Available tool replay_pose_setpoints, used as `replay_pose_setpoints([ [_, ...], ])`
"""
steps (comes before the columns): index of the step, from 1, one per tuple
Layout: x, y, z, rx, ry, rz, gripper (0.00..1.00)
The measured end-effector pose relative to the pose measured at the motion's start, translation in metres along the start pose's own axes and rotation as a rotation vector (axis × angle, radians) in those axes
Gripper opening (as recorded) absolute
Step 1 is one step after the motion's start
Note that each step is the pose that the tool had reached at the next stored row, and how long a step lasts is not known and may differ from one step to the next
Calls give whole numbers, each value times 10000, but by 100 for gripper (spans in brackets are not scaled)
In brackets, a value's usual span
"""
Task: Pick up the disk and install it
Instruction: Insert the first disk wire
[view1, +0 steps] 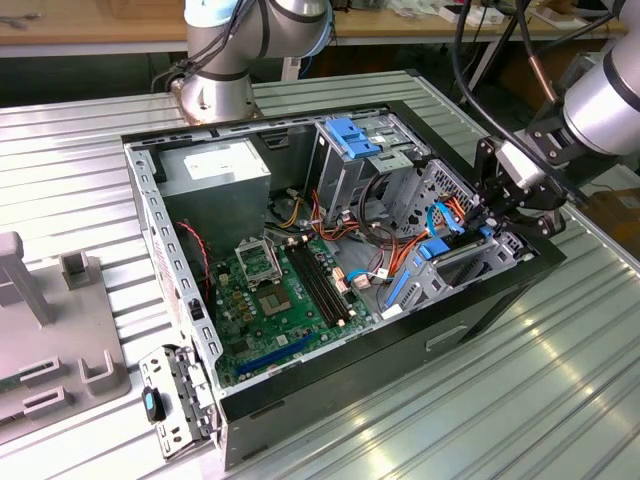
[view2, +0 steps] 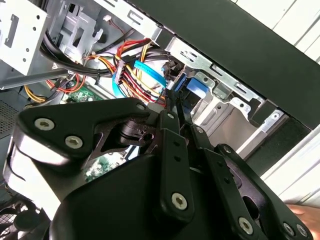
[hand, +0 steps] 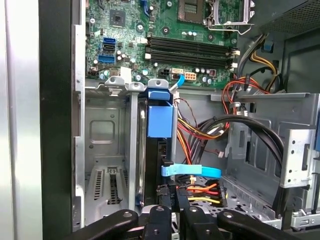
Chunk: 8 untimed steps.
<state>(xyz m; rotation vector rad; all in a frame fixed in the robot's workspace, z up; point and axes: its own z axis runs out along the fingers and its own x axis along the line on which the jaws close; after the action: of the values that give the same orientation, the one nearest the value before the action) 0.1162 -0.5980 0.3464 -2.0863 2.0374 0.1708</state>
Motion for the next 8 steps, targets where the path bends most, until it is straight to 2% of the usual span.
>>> replay_pose_setpoints([
  [8, 35, 6, 18, 0, -4, 0, 16],
])
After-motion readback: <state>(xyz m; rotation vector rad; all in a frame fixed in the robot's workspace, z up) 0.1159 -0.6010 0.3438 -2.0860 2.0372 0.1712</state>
